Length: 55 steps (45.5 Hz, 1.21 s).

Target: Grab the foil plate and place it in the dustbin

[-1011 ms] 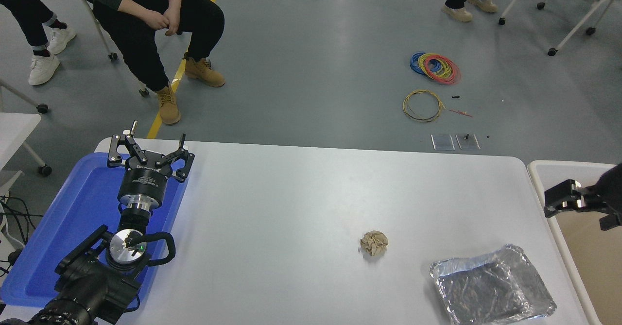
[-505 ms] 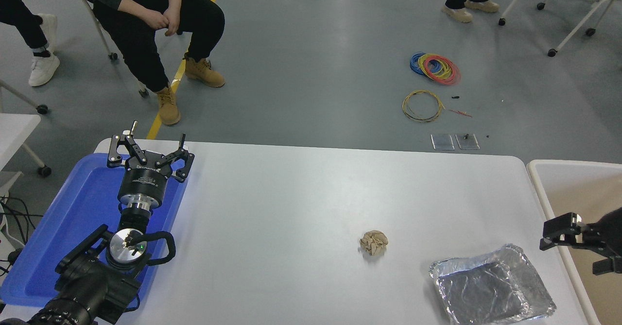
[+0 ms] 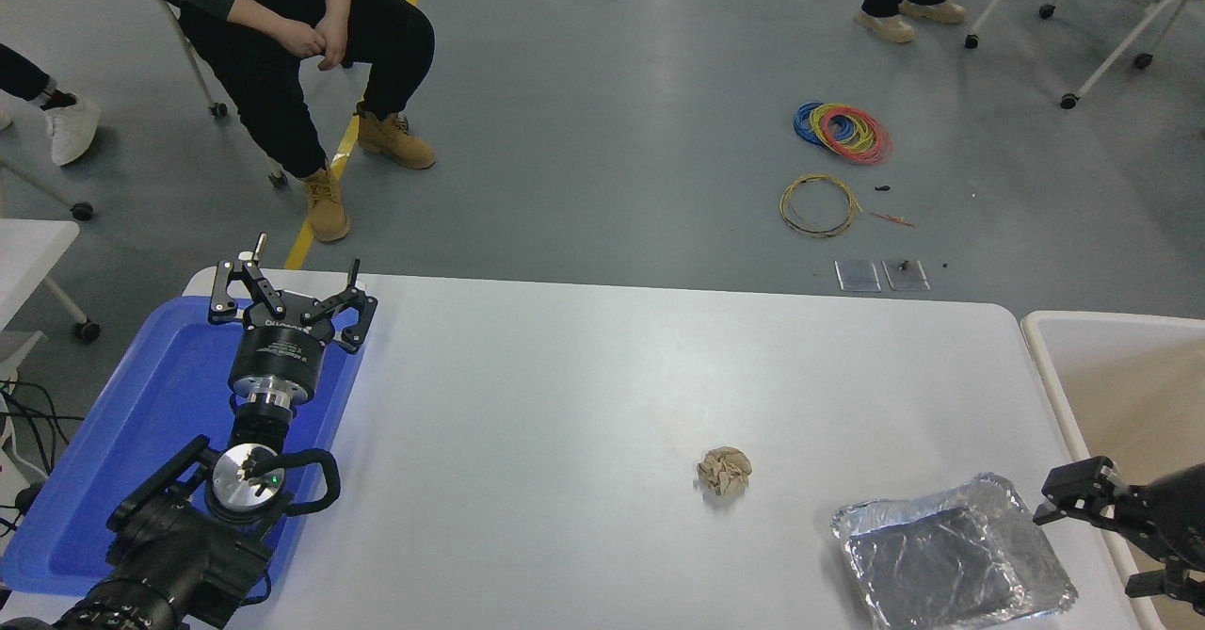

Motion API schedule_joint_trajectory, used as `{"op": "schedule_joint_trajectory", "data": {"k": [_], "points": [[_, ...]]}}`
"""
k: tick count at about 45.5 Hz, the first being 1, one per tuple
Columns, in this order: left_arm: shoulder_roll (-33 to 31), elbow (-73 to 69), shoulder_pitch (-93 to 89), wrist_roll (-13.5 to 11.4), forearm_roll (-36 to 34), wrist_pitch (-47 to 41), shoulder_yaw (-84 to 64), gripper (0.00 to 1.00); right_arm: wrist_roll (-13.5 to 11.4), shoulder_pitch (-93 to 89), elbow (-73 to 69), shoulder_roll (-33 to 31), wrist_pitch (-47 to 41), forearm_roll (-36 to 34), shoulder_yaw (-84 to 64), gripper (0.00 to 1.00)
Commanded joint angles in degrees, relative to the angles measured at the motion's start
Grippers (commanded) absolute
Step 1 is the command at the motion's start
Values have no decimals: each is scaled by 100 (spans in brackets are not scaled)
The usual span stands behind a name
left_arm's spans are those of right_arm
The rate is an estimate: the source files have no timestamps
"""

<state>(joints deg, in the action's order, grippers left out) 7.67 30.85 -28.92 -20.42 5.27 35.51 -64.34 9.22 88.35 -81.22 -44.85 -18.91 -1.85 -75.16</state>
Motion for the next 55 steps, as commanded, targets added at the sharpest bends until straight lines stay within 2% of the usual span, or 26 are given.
{"op": "schedule_joint_trajectory", "data": {"k": [1, 27, 44, 49, 55], "points": [[-2, 0, 9, 3, 0, 0, 0, 100, 0, -573, -78, -59, 185, -492, 466, 99], [6, 0, 0, 3, 0, 0, 0, 100, 9, -2094, 62, 73, 1785, -633, 1785, 99], [-2, 0, 0, 3, 0, 0, 0, 100, 36, -2797, 273, 275, 2251, -536, 2251, 97], [-2, 0, 0, 3, 0, 0, 0, 100, 53, -2815, 308, 337, 2365, -519, 2251, 92], [-2, 0, 0, 3, 0, 0, 0, 100, 79, -2850, 361, 398, 2515, -466, 2251, 80]]}}
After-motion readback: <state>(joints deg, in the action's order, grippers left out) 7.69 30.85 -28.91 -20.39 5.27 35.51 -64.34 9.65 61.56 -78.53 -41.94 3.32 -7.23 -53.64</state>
